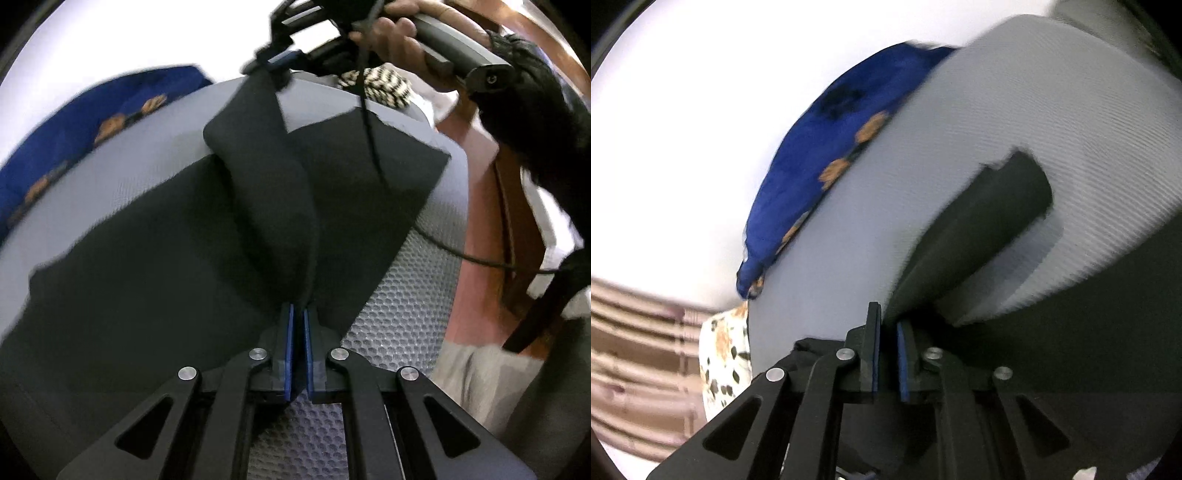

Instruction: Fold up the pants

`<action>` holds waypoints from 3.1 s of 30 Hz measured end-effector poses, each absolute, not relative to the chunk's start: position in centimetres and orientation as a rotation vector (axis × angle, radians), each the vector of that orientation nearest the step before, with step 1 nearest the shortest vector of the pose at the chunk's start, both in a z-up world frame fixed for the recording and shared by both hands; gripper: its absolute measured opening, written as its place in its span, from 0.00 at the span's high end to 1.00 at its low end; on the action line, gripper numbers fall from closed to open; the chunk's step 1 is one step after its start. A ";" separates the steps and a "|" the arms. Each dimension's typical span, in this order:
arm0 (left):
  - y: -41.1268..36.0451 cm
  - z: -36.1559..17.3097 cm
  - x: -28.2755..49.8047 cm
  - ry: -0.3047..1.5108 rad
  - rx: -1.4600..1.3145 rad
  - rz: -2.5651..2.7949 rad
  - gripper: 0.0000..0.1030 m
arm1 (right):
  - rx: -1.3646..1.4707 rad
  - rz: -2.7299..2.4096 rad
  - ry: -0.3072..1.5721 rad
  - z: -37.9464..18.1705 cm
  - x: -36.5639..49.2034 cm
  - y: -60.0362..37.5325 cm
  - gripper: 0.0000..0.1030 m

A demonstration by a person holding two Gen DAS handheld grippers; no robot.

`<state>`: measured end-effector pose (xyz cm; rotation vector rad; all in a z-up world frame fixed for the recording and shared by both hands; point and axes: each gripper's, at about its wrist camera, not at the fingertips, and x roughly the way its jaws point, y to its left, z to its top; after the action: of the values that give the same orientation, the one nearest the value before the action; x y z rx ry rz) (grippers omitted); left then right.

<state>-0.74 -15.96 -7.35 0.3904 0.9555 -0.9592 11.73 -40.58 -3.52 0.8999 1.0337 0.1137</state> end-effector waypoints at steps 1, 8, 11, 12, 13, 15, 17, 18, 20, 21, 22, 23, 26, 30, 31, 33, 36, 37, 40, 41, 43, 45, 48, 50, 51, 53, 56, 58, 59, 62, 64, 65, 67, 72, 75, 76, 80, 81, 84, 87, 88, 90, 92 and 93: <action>-15.6 -7.4 -0.5 0.968 0.361 -0.950 0.95 | 0.889 0.138 1.051 -3.6 13.0 -39.6 0.84; -13.1 -8.2 1.3 1.039 0.173 -0.876 0.95 | 0.943 0.335 1.040 -5.1 17.7 -36.9 0.72; -12.8 -8.5 1.5 1.047 0.160 -0.872 0.95 | 0.930 0.287 1.015 -5.1 17.0 -38.4 0.72; -12.7 -8.5 1.5 1.045 0.159 -0.874 0.95 | 0.924 0.273 1.018 -5.3 16.8 -38.9 0.72; -12.6 -8.6 1.4 1.044 0.159 -0.875 0.95 | 0.920 0.253 1.037 -5.7 16.6 -39.4 0.72; -12.5 -8.6 1.4 1.043 0.156 -0.878 0.95 | 0.917 0.228 1.058 -6.6 16.5 -39.9 0.72; -12.2 -8.7 1.6 1.044 0.145 -0.881 0.95 | 0.911 0.230 1.082 -7.5 17.0 -39.7 0.72; -12.1 -8.7 1.7 1.047 0.137 -0.883 0.95 | 0.912 0.235 1.090 -7.9 17.6 -39.1 0.72; -12.2 -8.8 1.8 1.052 0.130 -0.887 0.95 | 0.928 0.228 1.111 -9.1 18.6 -38.7 0.72; -12.2 -8.8 1.9 1.055 0.128 -0.886 0.95 | 0.930 0.222 1.119 -9.5 19.1 -38.5 0.72; -12.3 -8.8 1.9 1.056 0.128 -0.884 0.95 | 0.926 0.212 1.126 -10.1 19.7 -38.4 0.72; -12.3 -8.8 1.8 1.055 0.132 -0.882 0.95 | 0.922 0.199 1.134 -10.6 20.0 -38.6 0.72; -12.4 -8.8 1.8 1.050 0.149 -0.884 0.94 | 0.938 0.178 1.124 -11.6 21.1 -39.0 0.76; -12.4 -8.9 1.9 1.059 0.147 -0.885 0.94 | 0.938 0.182 1.102 -12.1 24.0 -39.0 0.82; -12.4 -8.9 2.0 1.062 0.145 -0.885 0.94 | 0.938 0.181 1.094 -12.1 24.7 -39.0 0.84; -12.4 -8.9 2.2 1.067 0.141 -0.884 0.94 | 0.936 0.179 1.091 -12.0 25.8 -39.1 0.86; -12.5 -8.9 2.4 1.073 0.143 -0.884 0.94 | 0.914 0.181 1.097 -11.4 26.5 -39.2 0.95; -12.5 -8.9 2.5 1.075 0.145 -0.883 0.94 | 0.913 0.179 1.089 -11.0 26.4 -39.2 0.95; -12.8 -8.8 2.5 1.081 0.159 -0.871 0.94 | 0.862 0.170 1.026 -7.5 25.1 -40.0 0.96; -13.0 -8.7 2.4 1.075 0.180 -0.867 0.94 | 0.840 0.163 0.990 -5.5 23.8 -40.9 0.96; -13.4 -8.5 2.0 1.063 0.214 -0.860 0.94 | 0.833 0.136 0.946 -2.8 21.3 -42.8 0.96; -14.2 -8.2 1.5 1.054 0.261 -0.855 0.94 | 0.811 0.080 0.899 0.1 17.3 -45.5 0.96; -15.7 -7.2 0.5 1.006 0.335 -0.878 0.94 | 0.794 -0.040 0.849 3.0 10.5 -49.4 0.96; -16.7 -7.0 -0.2 0.986 0.384 -0.898 0.94 | 0.791 -0.129 0.830 3.7 5.6 -51.5 0.96; -17.3 -7.1 -0.6 0.966 0.434 -0.895 0.94 | 0.797 -0.184 0.828 3.6 2.8 -52.6 0.96; -18.5 -7.6 -1.2 0.949 0.514 -0.905 0.94 | 0.835 -0.271 0.845 2.2 -1.8 -54.0 0.96; -19.1 -8.5 -1.3 0.966 0.561 -0.921 0.94 | 0.916 -0.389 0.907 -2.3 -7.8 -55.2 0.96; -18.9 -8.7 -1.4 0.945 0.586 -0.944 0.94 | 0.969 -0.432 0.943 -5.1 -9.8 -55.4 0.96; -18.9 -8.7 -1.4 0.942 0.598 -0.955 0.94 | 0.983 -0.444 0.952 -6.2 -10.7 -55.4 0.96; -18.8 -8.5 -1.4 0.943 0.606 -0.973 0.94 | 1.009 -0.453 0.947 -7.8 -11.6 -55.5 0.97; -18.8 -8.4 -1.6 0.943 0.609 -0.980 0.94 | 0.996 -0.447 0.926 -7.3 -11.8 -55.4 0.97; -18.7 -8.3 -1.6 0.932 0.612 -0.984 0.94 | 0.997 -0.442 0.914 -6.9 -12.1 -55.3 0.97; -18.4 -8.2 -2.0 0.931 0.611 -0.999 0.94 | 0.976 -0.443 0.911 -6.5 -12.5 -55.1 0.97; -18.4 -8.5 -1.8 0.936 0.610 -0.999 0.94 | 0.978 -0.465 0.940 -7.7 -12.6 -54.5 0.97; -18.3 -8.5 -2.3 0.933 0.616 -0.995 0.94 | 0.995 -0.473 0.934 -8.1 -13.1 -54.5 0.97; -18.4 -8.7 -2.4 0.926 0.623 -0.987 0.94 | 0.986 -0.473 0.935 -8.0 -13.2 -54.4 0.97; -18.4 -8.8 -2.4 0.912 0.609 -0.961 0.88 | 0.931 -0.484 0.985 -7.8 -12.3 -54.2 0.95; -18.3 -8.8 -2.2 0.924 0.596 -0.955 0.81 | 0.903 -0.489 1.010 -7.4 -11.9 -54.1 0.85; -17.0 -7.7 -0.6 0.998 0.470 -0.927 0.38 | 0.797 -0.563 1.019 -5.4 -11.5 -53.4 0.59; -14.0 -5.6 0.8 0.969 0.298 -0.919 0.37 | 0.673 -0.599 0.985 -3.0 -10.6 -52.4 0.58; -13.3 -5.2 1.2 0.964 0.269 -0.904 0.37 | 0.641 -0.589 0.979 -2.3 -10.0 -51.8 0.58; -10.9 -4.6 2.8 0.942 0.221 -0.816 0.35 | 0.578 -0.507 0.961 -0.8 -7.7 -49.8 0.58; -8.2 -4.6 4.9 0.929 0.209 -0.683 0.35 | 0.532 -0.399 0.966 -0.3 -4.4 -46.9 0.58; -7.0 -4.8 5.7 0.934 0.196 -0.627 0.35 | 0.520 -0.351 0.971 -0.2 -2.9 -45.6 0.58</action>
<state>5.73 -7.03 -4.82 0.1956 0.9335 -0.6274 -2.91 -45.58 -0.24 0.5197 0.9712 -0.3514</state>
